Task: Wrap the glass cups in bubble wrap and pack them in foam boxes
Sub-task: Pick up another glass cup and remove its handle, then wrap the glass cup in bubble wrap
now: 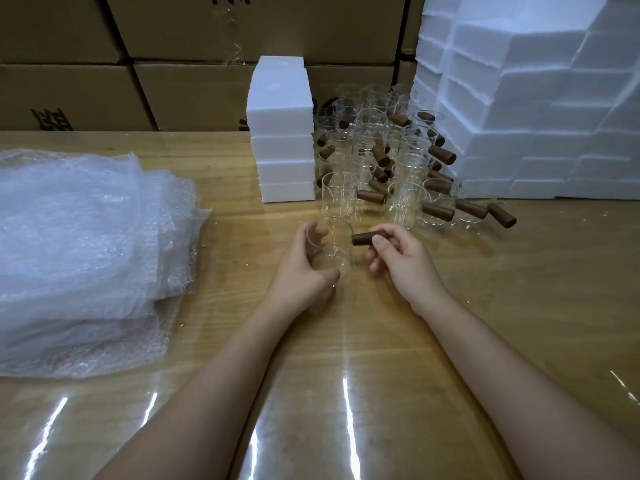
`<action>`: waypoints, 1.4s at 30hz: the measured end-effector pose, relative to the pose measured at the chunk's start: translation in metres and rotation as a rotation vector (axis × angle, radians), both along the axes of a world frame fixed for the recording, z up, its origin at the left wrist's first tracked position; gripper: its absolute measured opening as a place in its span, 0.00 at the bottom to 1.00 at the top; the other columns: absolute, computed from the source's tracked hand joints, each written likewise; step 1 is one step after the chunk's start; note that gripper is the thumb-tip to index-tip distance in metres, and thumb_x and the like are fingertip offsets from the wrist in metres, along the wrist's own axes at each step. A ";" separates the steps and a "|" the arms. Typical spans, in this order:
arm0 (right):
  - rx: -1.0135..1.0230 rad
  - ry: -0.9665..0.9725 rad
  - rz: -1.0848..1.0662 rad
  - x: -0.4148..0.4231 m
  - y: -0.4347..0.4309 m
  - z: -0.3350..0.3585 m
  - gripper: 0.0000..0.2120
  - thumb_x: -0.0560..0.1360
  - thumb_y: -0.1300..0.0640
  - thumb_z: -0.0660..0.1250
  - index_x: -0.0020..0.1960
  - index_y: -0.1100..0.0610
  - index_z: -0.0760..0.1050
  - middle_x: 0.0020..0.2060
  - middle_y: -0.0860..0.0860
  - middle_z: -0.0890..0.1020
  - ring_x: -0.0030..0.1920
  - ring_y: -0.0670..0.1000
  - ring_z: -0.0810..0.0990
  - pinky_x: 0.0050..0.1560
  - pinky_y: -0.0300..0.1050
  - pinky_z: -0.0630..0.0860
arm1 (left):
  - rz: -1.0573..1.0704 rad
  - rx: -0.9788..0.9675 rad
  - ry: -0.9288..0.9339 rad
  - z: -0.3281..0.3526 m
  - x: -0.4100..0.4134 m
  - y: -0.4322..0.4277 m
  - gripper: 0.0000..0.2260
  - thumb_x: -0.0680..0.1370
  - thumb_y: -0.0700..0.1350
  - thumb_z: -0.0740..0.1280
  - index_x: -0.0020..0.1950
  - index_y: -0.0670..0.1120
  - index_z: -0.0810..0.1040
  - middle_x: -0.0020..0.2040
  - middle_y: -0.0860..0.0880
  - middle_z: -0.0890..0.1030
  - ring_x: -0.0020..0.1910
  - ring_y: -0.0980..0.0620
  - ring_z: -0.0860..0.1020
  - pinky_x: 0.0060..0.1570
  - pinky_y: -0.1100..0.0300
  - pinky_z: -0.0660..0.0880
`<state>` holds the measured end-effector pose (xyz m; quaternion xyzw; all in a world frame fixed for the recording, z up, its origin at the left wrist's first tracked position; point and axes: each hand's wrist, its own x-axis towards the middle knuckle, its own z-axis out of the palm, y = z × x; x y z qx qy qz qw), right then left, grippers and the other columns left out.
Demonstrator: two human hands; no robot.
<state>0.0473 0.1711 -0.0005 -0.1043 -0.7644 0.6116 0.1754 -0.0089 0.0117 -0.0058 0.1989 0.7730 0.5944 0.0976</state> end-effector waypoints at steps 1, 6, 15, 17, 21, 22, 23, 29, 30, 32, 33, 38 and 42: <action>0.013 -0.006 -0.006 0.000 0.000 0.000 0.08 0.80 0.61 0.59 0.50 0.50 0.74 0.36 0.50 0.79 0.30 0.45 0.76 0.38 0.37 0.73 | 0.007 -0.015 0.005 0.000 0.000 0.000 0.35 0.70 0.30 0.70 0.73 0.45 0.60 0.65 0.52 0.72 0.58 0.61 0.73 0.59 0.72 0.67; 0.045 -0.039 -0.015 -0.001 -0.001 0.001 0.07 0.80 0.60 0.59 0.53 0.50 0.74 0.37 0.48 0.81 0.28 0.43 0.77 0.32 0.30 0.70 | 0.014 -0.111 0.067 0.000 0.002 0.001 0.40 0.69 0.34 0.71 0.76 0.46 0.55 0.62 0.54 0.71 0.61 0.55 0.72 0.63 0.62 0.67; 0.247 -0.082 -0.087 -0.002 -0.001 -0.002 0.04 0.79 0.54 0.62 0.48 0.46 0.74 0.36 0.48 0.82 0.26 0.44 0.74 0.32 0.40 0.73 | 0.017 -0.185 0.097 -0.001 0.002 0.000 0.44 0.69 0.35 0.72 0.78 0.46 0.51 0.68 0.51 0.70 0.66 0.52 0.71 0.67 0.57 0.67; 0.315 -0.082 -0.110 -0.002 0.000 -0.003 0.03 0.78 0.53 0.63 0.47 0.46 0.74 0.37 0.47 0.78 0.30 0.41 0.73 0.31 0.34 0.69 | 0.015 -0.198 0.101 -0.001 0.001 0.001 0.44 0.69 0.36 0.72 0.78 0.45 0.49 0.70 0.50 0.70 0.67 0.52 0.70 0.67 0.58 0.67; 0.213 -0.079 -0.093 -0.001 0.002 0.001 0.04 0.77 0.53 0.65 0.46 0.43 0.74 0.40 0.55 0.79 0.41 0.56 0.78 0.41 0.49 0.74 | -0.027 -0.215 0.046 0.004 0.000 -0.002 0.43 0.72 0.36 0.69 0.79 0.47 0.46 0.73 0.51 0.67 0.67 0.57 0.68 0.57 0.72 0.63; 0.192 -0.074 -0.085 0.000 0.002 0.002 0.05 0.76 0.54 0.66 0.46 0.43 0.74 0.41 0.59 0.79 0.43 0.59 0.79 0.43 0.52 0.76 | -0.026 -0.223 0.042 0.008 -0.001 -0.004 0.41 0.73 0.36 0.67 0.79 0.47 0.47 0.73 0.51 0.67 0.65 0.59 0.68 0.54 0.74 0.62; 0.177 -0.068 -0.080 0.001 0.001 0.003 0.06 0.76 0.55 0.66 0.46 0.43 0.74 0.42 0.61 0.80 0.44 0.59 0.79 0.45 0.53 0.77 | 0.001 -0.230 0.073 0.014 -0.001 -0.009 0.37 0.74 0.35 0.66 0.79 0.47 0.50 0.73 0.51 0.67 0.62 0.60 0.68 0.53 0.74 0.62; 0.143 -0.083 -0.063 0.003 0.002 0.005 0.06 0.76 0.55 0.66 0.46 0.43 0.76 0.42 0.57 0.81 0.41 0.54 0.79 0.47 0.53 0.78 | 0.454 -0.665 0.741 0.064 -0.012 -0.057 0.15 0.73 0.38 0.66 0.59 0.43 0.79 0.64 0.45 0.76 0.61 0.42 0.73 0.57 0.49 0.66; 0.148 -0.087 -0.064 0.003 0.002 0.005 0.06 0.76 0.55 0.66 0.46 0.43 0.76 0.43 0.57 0.81 0.43 0.56 0.80 0.48 0.54 0.78 | 0.535 -0.748 0.767 0.073 -0.014 -0.066 0.14 0.73 0.38 0.66 0.58 0.43 0.80 0.63 0.44 0.76 0.61 0.40 0.71 0.54 0.48 0.64; 0.154 -0.090 -0.066 0.003 0.002 0.005 0.06 0.76 0.55 0.66 0.46 0.43 0.75 0.44 0.57 0.81 0.46 0.58 0.80 0.48 0.54 0.78 | 0.692 -0.875 0.748 0.087 -0.019 -0.086 0.13 0.73 0.39 0.66 0.57 0.43 0.80 0.64 0.43 0.75 0.61 0.39 0.69 0.53 0.47 0.61; 0.155 -0.092 -0.068 0.003 0.002 0.005 0.06 0.76 0.55 0.66 0.46 0.43 0.76 0.44 0.57 0.81 0.46 0.58 0.80 0.48 0.55 0.78 | 0.755 -0.914 0.717 0.092 -0.020 -0.096 0.13 0.73 0.40 0.66 0.57 0.42 0.79 0.64 0.42 0.74 0.61 0.38 0.68 0.53 0.47 0.61; 0.146 -0.092 -0.067 0.004 0.002 0.004 0.07 0.77 0.56 0.66 0.47 0.44 0.75 0.40 0.53 0.81 0.41 0.54 0.79 0.47 0.53 0.77 | 0.861 -1.031 0.425 0.104 -0.029 -0.131 0.15 0.75 0.40 0.63 0.59 0.35 0.74 0.64 0.35 0.69 0.60 0.34 0.67 0.52 0.46 0.65; 0.128 -0.080 -0.060 0.004 0.001 0.004 0.07 0.77 0.57 0.66 0.47 0.45 0.75 0.36 0.50 0.80 0.37 0.47 0.78 0.43 0.46 0.76 | 0.822 -1.007 0.352 0.101 -0.034 -0.144 0.05 0.76 0.35 0.61 0.48 0.34 0.73 0.54 0.33 0.71 0.50 0.35 0.69 0.40 0.49 0.63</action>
